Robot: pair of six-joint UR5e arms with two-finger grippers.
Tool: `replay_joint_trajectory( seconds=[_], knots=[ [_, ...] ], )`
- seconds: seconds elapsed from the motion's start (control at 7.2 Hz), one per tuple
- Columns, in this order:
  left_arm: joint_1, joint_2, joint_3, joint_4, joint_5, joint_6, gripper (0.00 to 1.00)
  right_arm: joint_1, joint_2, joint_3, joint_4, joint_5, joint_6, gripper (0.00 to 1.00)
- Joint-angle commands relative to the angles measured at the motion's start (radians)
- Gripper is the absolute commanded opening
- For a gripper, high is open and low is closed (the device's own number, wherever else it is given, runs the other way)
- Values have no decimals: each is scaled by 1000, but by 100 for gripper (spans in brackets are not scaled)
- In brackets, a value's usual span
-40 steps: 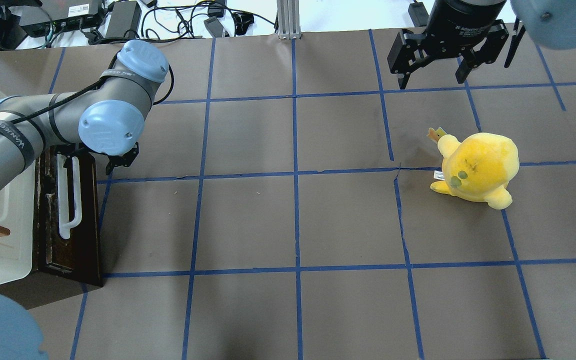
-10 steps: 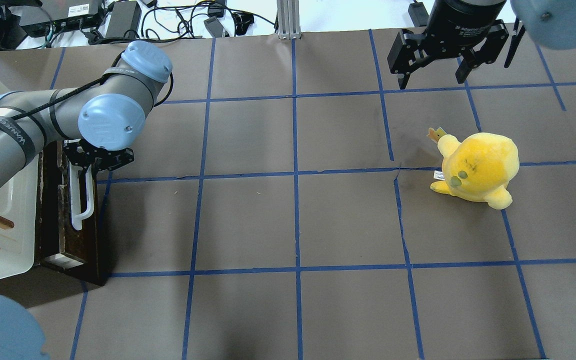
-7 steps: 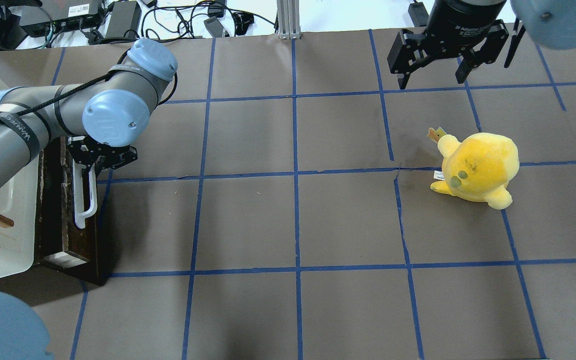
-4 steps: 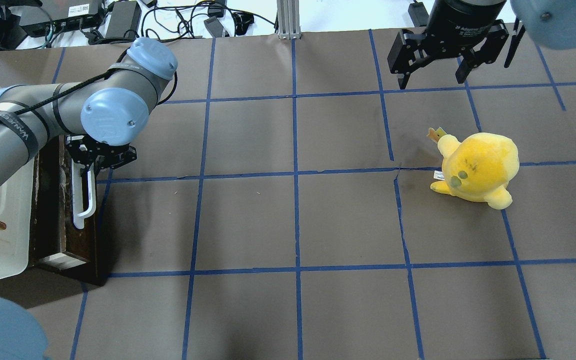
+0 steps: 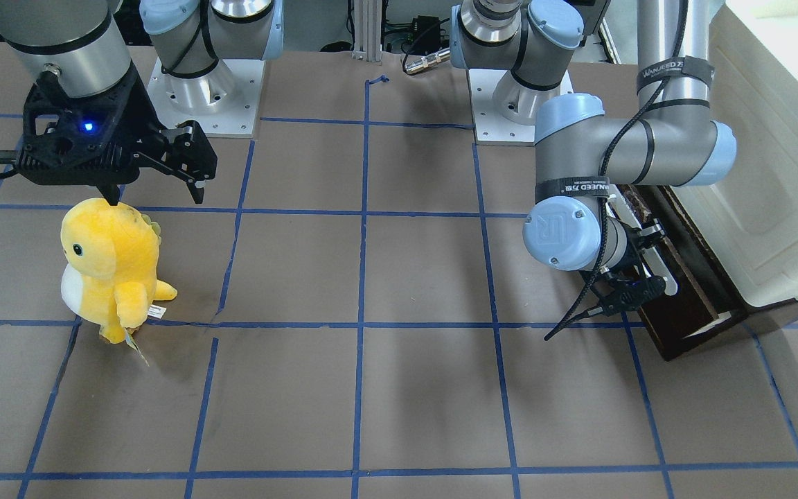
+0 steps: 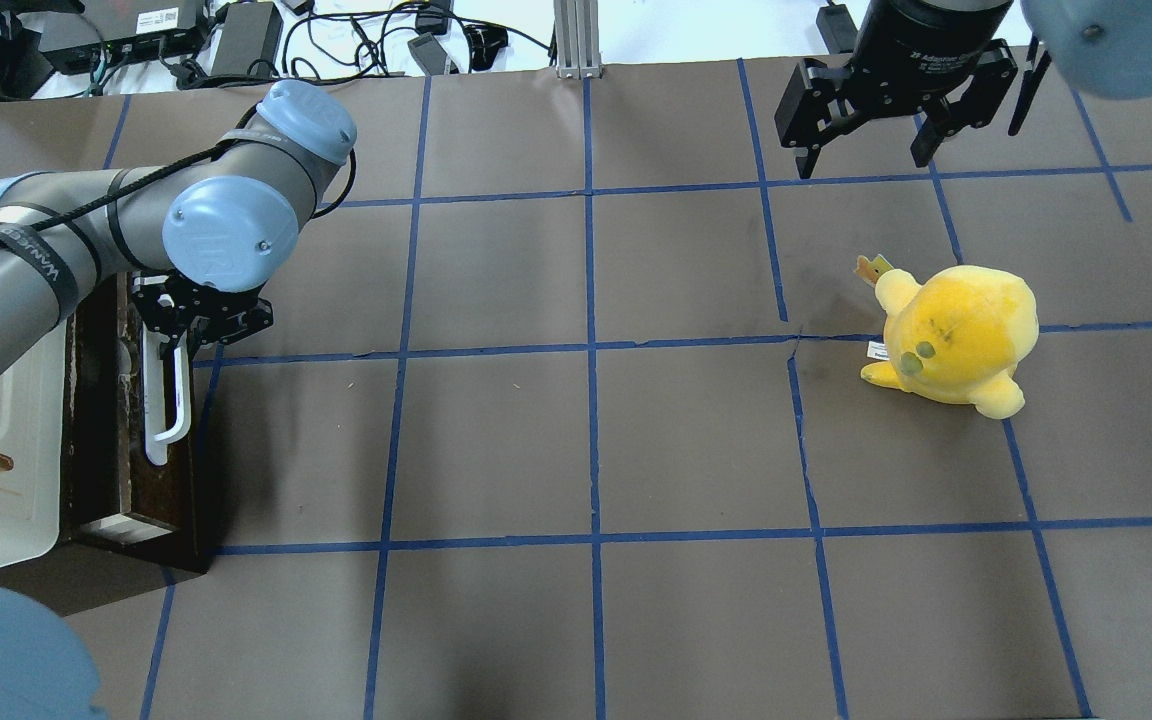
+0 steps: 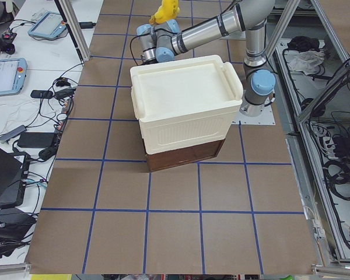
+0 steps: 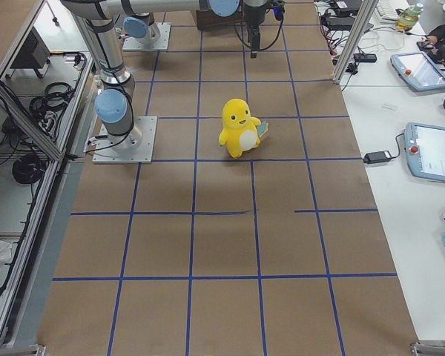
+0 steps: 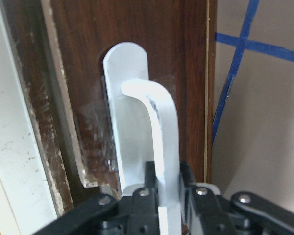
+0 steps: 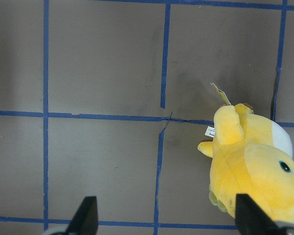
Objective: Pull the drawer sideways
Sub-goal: 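Pull the drawer outward from the cabinet with the left gripper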
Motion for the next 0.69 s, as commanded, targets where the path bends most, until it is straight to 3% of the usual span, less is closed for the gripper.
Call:
replay_joint_trajectory(
  seconds=[0.0,0.56],
  knots=[
    [0,-13,-1,0,0,-1,0,0,0,0,0,0,0,100],
    [-3,-19,2,-2,-8,-3,0,0,0,0,0,-1,0,100]
  ],
)
